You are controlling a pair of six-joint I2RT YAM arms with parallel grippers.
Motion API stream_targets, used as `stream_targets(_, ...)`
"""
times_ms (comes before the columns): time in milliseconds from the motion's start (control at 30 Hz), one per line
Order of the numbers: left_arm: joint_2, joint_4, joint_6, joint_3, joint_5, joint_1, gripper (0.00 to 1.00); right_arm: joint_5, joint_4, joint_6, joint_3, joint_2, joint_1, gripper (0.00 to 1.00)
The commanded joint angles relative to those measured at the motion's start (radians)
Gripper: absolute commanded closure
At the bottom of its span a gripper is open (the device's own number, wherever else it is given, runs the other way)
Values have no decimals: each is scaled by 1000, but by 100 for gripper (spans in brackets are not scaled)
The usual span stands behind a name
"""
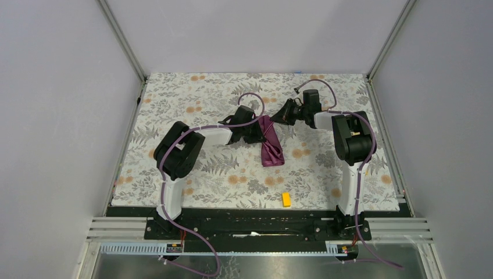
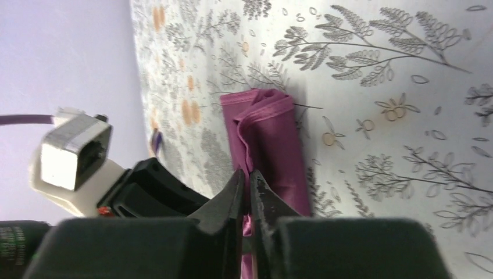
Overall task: Fold the napkin into a case and place the utensils inside
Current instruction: Pick up the top corner of the smaller rectangle folded napkin.
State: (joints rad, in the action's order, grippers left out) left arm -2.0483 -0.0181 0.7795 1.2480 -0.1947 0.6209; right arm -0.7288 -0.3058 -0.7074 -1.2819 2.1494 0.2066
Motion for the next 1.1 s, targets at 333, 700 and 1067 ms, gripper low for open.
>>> stream_targets(333,258,71,-54,-129,-9,-75,36,16,-177,-202,48,-37,-1,100)
stream_targets(700,-27,249,-298,300,205,-40,56,19,-190,-254,62,-47,0,100)
stream_targets(1067,-135,266,-490,437,439,61,61,8,-197,-260,69,-53,1,100)
